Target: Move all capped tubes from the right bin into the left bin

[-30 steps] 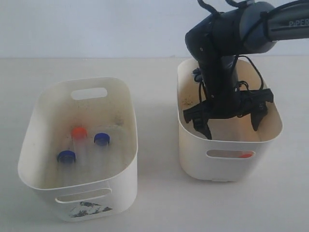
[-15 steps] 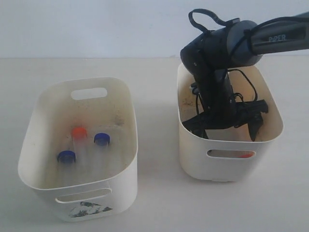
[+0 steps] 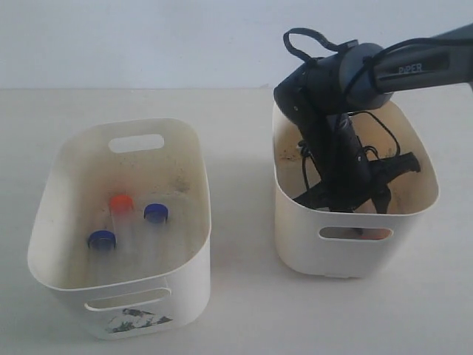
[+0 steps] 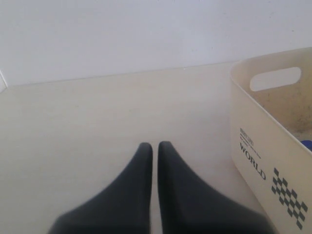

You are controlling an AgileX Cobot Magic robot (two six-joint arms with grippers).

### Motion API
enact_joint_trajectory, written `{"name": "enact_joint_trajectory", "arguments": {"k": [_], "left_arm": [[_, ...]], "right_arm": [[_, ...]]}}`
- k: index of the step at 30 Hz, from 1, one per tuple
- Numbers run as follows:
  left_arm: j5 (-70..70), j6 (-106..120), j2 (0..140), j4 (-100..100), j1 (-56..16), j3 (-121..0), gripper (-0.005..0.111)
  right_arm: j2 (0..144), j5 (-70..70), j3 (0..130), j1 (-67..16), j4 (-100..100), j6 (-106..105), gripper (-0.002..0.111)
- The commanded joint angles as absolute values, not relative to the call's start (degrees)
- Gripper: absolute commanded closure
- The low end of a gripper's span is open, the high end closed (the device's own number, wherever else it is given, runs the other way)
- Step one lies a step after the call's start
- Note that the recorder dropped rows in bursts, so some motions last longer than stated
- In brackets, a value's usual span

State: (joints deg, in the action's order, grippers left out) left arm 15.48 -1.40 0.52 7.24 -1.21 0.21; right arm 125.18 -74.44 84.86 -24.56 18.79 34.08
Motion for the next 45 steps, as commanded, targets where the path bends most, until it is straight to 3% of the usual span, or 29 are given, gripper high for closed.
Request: {"name": "enact_joint_trajectory", "arguments": {"k": [1,7,31,34,40,45], "left_arm": [[14.94,-2.06,0.42,6.6,-1.14,0.0,0.102],[14.94,-2.06,0.42,6.6,-1.14,0.0,0.102],[14.94,-2.06,0.42,6.6,-1.14,0.0,0.102],[14.94,-2.06,0.42,6.6,-1.14,0.0,0.102],[14.94,-2.06,0.42,6.6,-1.14,0.0,0.102],[14.94,-2.06,0.42,6.6,-1.14,0.0,0.102]], "right_arm": [[126.45,-69.96,84.04,-24.51,12.58,32.79,0.087],[126.45,-69.96,84.04,-24.51,12.49,32.65,0.108],[115.27,-69.96,84.15,-24.51,15.76,33.72,0.108],[115.41,-69.96,84.15,-24.51,15.98,33.71,0.099],[117.3,-69.96,84.05,-24.51,15.98,35.65,0.055],[118.98,-69.96,84.05,-24.51,17.25,37.61,0.051]]}}
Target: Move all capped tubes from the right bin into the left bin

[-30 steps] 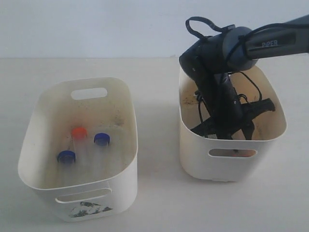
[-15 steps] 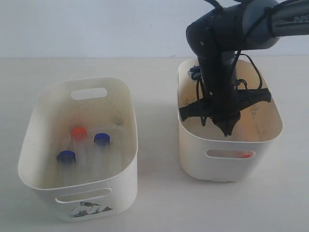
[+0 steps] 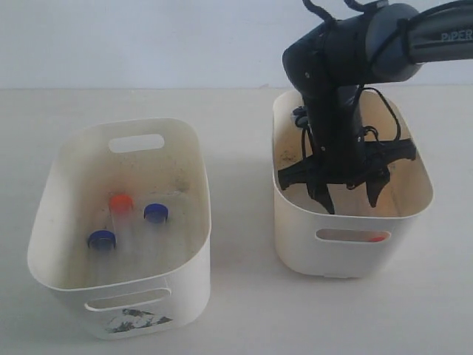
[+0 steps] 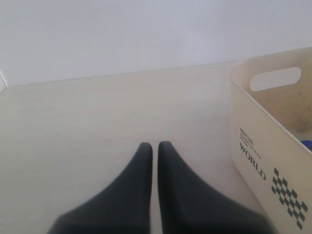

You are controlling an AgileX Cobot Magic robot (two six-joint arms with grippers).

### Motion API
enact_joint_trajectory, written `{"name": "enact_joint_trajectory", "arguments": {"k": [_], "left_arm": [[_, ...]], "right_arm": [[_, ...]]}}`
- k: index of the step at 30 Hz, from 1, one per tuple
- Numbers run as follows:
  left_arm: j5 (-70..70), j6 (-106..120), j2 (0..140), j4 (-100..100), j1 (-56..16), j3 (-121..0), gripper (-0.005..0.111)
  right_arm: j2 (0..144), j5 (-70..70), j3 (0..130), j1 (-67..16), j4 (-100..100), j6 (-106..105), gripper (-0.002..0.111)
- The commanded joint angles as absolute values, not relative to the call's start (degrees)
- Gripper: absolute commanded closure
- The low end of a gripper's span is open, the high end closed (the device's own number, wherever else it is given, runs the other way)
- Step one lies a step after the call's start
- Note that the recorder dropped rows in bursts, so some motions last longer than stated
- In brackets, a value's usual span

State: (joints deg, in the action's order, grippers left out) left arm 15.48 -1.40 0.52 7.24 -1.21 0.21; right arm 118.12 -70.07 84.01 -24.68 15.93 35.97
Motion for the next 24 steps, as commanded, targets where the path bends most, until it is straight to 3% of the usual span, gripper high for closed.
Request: {"name": "enact_joint_trajectory", "arguments": {"k": [1,7,14,19,24], "left_arm": [[14.94,-2.06,0.42,6.6,-1.14,0.0,0.102],[14.94,-2.06,0.42,6.6,-1.14,0.0,0.102],[14.94,-2.06,0.42,6.6,-1.14,0.0,0.102],[14.94,-2.06,0.42,6.6,-1.14,0.0,0.102],[14.94,-2.06,0.42,6.6,-1.14,0.0,0.102]], "right_arm": [[119.25,-69.96,84.05,-24.51,17.75,37.62,0.051],[121.31,-69.96,84.05,-24.51,18.38,38.66,0.051],[122.98,-69.96,84.05,-24.51,18.26,38.92,0.03],[124.36,-69.96,84.05,-24.51,17.94,38.82,0.031],[126.97,-69.96,84.05,-24.51,15.27,37.96,0.046]]}}
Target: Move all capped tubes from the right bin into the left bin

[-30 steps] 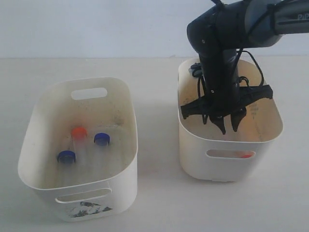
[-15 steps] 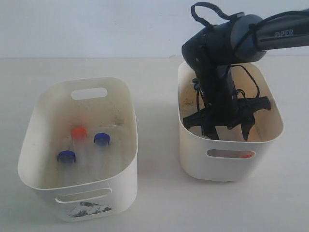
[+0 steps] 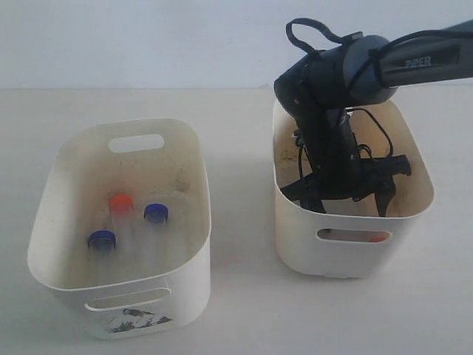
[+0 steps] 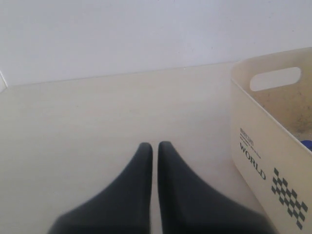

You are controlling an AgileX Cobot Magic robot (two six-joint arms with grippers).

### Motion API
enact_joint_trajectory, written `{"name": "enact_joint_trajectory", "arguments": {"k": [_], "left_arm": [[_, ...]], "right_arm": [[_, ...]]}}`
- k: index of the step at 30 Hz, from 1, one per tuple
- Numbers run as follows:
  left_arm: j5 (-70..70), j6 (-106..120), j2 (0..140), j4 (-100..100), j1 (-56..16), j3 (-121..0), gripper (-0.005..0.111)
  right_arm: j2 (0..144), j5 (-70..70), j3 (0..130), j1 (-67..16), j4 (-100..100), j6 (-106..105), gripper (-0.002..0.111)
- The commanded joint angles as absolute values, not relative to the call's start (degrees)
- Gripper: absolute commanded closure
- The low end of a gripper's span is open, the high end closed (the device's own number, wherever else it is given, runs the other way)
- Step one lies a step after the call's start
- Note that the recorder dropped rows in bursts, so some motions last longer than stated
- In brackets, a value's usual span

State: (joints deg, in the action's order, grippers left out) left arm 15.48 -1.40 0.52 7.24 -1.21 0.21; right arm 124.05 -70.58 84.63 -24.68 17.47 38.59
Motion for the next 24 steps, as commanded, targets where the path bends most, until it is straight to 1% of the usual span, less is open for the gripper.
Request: {"name": "enact_joint_trajectory", "arguments": {"k": [1,2,14,16,19,20,24], "left_arm": [[14.94,-2.06,0.42,6.6,-1.14,0.0,0.102],[14.94,-2.06,0.42,6.6,-1.14,0.0,0.102],[14.94,-2.06,0.42,6.6,-1.14,0.0,0.102],[14.94,-2.06,0.42,6.6,-1.14,0.0,0.102],[14.94,-2.06,0.42,6.6,-1.14,0.0,0.102],[14.94,-2.06,0.42,6.6,-1.14,0.0,0.102],[14.94,-2.06,0.42,6.6,-1.14,0.0,0.102]], "right_arm": [[127.27,-69.96,84.05,-24.51,15.27,37.96,0.049],[127.42,-69.96,84.05,-24.51,15.27,37.96,0.05],[128.64,-69.96,84.05,-24.51,15.29,37.96,0.051],[128.64,-69.96,84.05,-24.51,16.17,37.96,0.055],[128.64,-69.96,84.05,-24.51,17.08,38.41,0.065],[128.64,-69.96,84.05,-24.51,17.08,38.52,0.067],[128.64,-69.96,84.05,-24.51,17.36,39.35,0.065]]}}
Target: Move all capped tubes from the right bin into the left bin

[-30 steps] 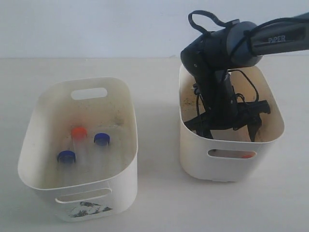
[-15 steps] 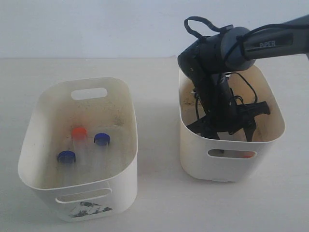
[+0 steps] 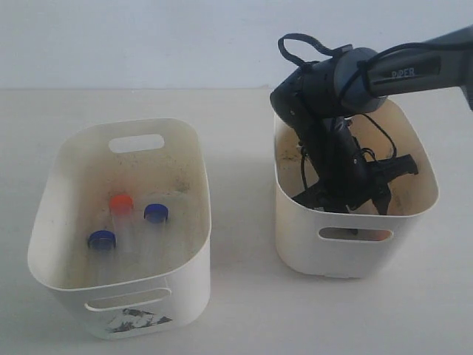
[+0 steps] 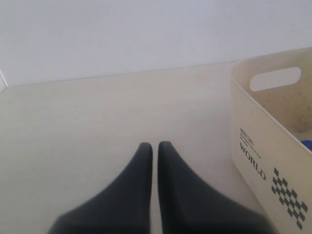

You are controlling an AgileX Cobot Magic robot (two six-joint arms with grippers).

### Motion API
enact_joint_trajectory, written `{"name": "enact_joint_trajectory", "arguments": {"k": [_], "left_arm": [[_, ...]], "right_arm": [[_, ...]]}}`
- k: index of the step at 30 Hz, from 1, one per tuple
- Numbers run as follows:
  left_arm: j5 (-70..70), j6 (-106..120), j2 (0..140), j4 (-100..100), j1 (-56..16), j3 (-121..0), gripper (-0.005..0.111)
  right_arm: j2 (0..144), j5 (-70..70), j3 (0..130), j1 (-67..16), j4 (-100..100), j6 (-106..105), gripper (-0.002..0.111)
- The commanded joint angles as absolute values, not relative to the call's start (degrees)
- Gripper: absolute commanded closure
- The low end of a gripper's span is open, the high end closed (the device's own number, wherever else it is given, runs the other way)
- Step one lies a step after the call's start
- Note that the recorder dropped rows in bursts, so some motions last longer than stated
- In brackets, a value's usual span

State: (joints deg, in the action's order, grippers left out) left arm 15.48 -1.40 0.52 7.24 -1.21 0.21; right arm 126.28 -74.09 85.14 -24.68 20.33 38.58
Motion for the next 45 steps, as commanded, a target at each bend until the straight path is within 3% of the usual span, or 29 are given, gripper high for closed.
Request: {"name": "enact_joint_trajectory", "arguments": {"k": [1,12,16,22,25,45], "left_arm": [[14.94,-2.06,0.42,6.6,-1.14,0.0,0.102],[14.94,-2.06,0.42,6.6,-1.14,0.0,0.102],[14.94,-2.06,0.42,6.6,-1.14,0.0,0.102],[14.94,-2.06,0.42,6.6,-1.14,0.0,0.102],[14.94,-2.06,0.42,6.6,-1.14,0.0,0.102],[14.94,-2.06,0.42,6.6,-1.14,0.0,0.102]], "right_arm": [[128.64,-69.96,84.05,-24.51,17.63,39.83,0.065],[128.64,-69.96,84.05,-24.51,18.51,41.81,0.065],[128.64,-69.96,84.05,-24.51,18.51,41.94,0.086],[128.64,-69.96,84.05,-24.51,18.51,41.61,0.09],[127.99,-69.96,84.05,-24.51,18.78,41.46,0.109],[111.68,-69.96,84.05,-24.51,21.53,43.11,0.108]]}}
